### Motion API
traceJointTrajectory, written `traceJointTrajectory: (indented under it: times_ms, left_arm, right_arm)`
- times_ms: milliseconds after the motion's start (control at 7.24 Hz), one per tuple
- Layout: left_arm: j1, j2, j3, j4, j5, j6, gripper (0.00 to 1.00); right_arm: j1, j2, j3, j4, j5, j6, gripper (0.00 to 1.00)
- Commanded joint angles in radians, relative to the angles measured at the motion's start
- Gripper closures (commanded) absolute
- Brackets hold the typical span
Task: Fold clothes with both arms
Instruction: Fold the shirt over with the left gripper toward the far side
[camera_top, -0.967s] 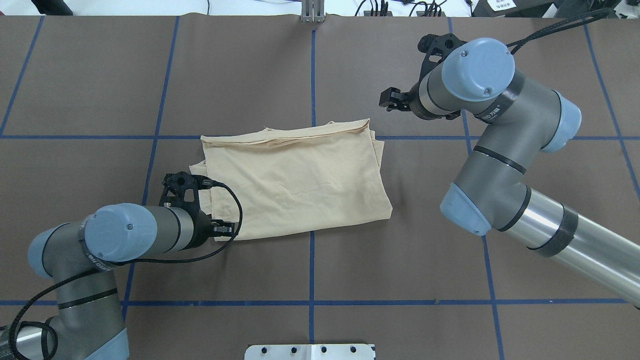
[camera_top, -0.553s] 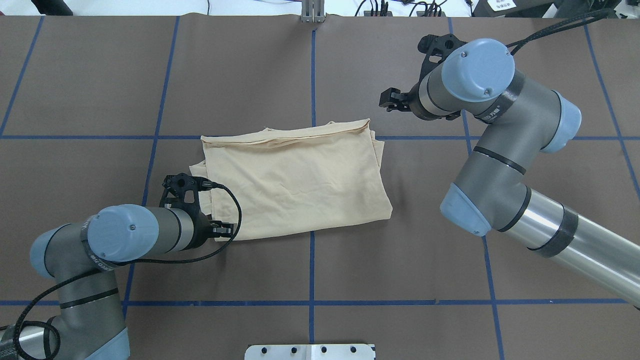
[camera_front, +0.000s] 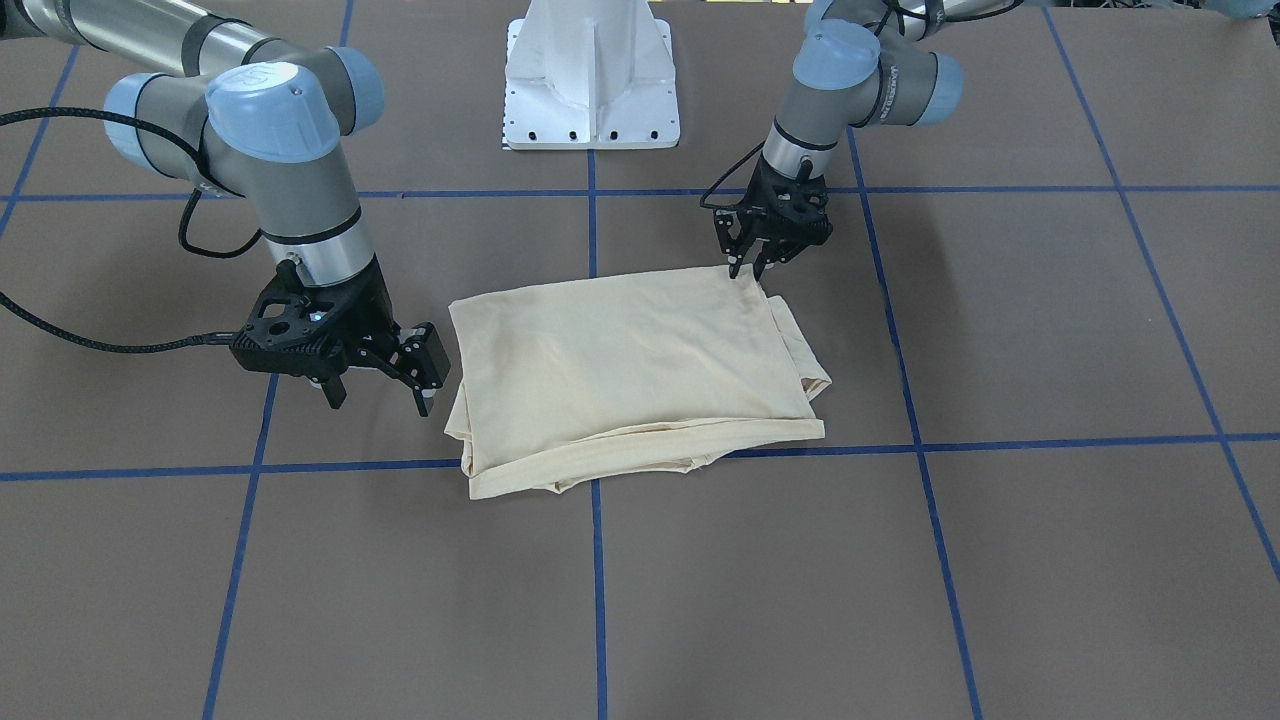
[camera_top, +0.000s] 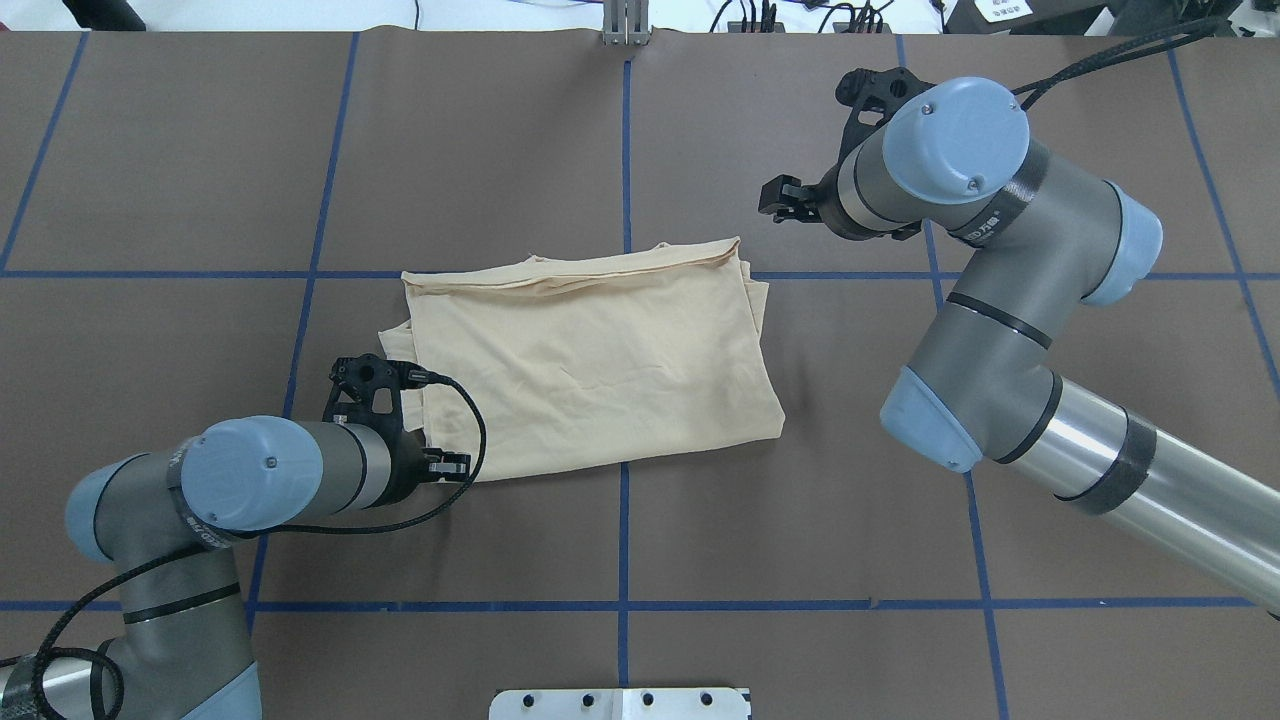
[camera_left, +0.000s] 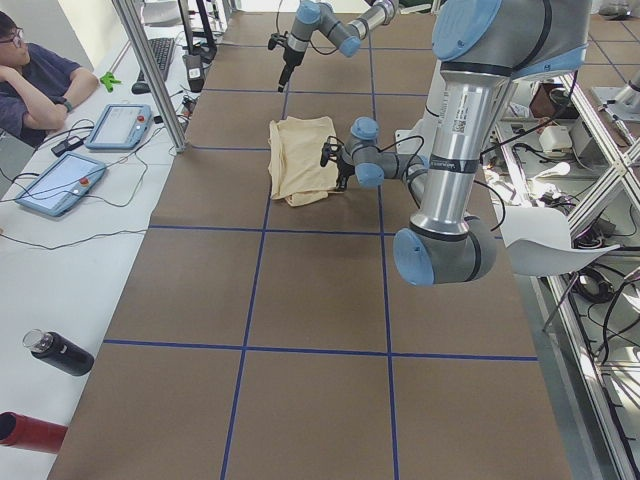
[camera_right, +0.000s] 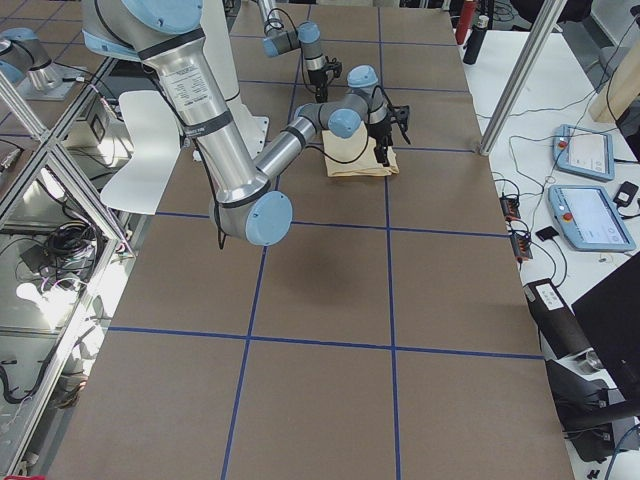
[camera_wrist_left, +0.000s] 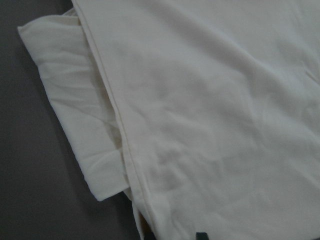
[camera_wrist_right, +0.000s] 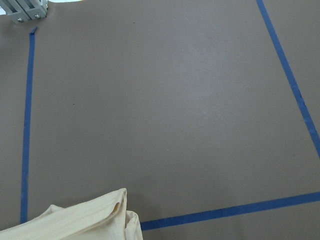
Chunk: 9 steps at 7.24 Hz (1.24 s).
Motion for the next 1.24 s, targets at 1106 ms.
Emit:
traceJointTrajectory:
  times_ms: [1106]
  left_arm:
    - [-0.563, -0.580, 0.817, -0.023, -0.004, 0.686, 1.00]
  right_arm:
    - [-0.003, 0.008, -0.008, 0.002, -0.002, 0.004, 0.00]
